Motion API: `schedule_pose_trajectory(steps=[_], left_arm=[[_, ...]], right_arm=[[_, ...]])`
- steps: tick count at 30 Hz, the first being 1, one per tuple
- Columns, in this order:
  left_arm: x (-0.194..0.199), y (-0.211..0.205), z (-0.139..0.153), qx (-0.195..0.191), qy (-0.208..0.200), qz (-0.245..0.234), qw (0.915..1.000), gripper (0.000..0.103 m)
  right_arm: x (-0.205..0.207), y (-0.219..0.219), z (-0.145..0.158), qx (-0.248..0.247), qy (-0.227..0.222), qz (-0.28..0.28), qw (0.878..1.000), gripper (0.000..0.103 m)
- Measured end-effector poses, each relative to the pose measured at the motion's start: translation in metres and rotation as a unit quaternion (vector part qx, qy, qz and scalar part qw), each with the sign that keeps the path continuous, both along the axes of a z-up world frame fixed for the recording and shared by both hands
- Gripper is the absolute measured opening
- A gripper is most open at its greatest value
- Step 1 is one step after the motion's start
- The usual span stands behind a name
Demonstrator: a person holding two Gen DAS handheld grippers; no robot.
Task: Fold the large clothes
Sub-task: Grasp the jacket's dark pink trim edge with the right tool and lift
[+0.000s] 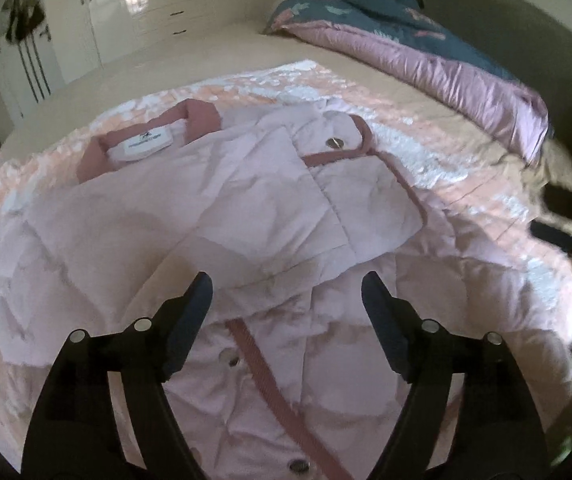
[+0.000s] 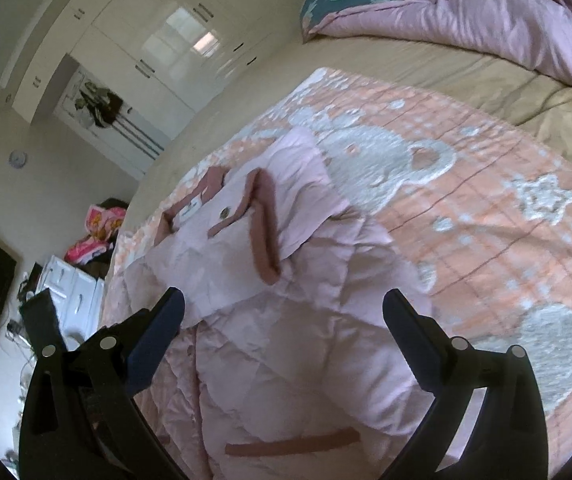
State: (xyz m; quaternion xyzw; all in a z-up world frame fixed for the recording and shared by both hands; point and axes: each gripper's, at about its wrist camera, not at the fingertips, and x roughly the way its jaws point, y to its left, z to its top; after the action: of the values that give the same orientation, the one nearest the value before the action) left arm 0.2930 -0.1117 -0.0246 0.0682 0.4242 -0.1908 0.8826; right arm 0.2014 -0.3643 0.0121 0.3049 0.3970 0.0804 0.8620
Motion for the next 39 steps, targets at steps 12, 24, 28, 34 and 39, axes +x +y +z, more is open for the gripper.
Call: schedule_pose_trajectory(steps=[12,24,28,34,39], left_arm=[[0.003,0.112,0.039,-0.061,-0.018,0.120,0.9908,0.092],[0.006,0.207,0.042,-0.105,-0.014,0.226,0.9684,0.093],[0.004,0.220,0.040,-0.114,-0.011,0.238,0.9645,0.093],[0.005,0.226,0.034,-0.120,-0.007,0.241,0.9630,0.093],[0.007,0.230,0.029,-0.121,-0.002,0.243,0.9625,0.093]], right_arm=[[0.027,0.060,-0.003,-0.021,0.008,0.053,0.998,0.099],[0.071,0.078,-0.025,-0.051,0.035,0.052,0.997,0.099],[0.085,0.078,-0.038,-0.053,0.051,0.037,0.997,0.099],[0.101,0.073,-0.054,-0.041,0.061,0.031,0.997,0.085],[0.102,0.090,-0.046,-0.072,0.030,0.075,0.994,0.022]])
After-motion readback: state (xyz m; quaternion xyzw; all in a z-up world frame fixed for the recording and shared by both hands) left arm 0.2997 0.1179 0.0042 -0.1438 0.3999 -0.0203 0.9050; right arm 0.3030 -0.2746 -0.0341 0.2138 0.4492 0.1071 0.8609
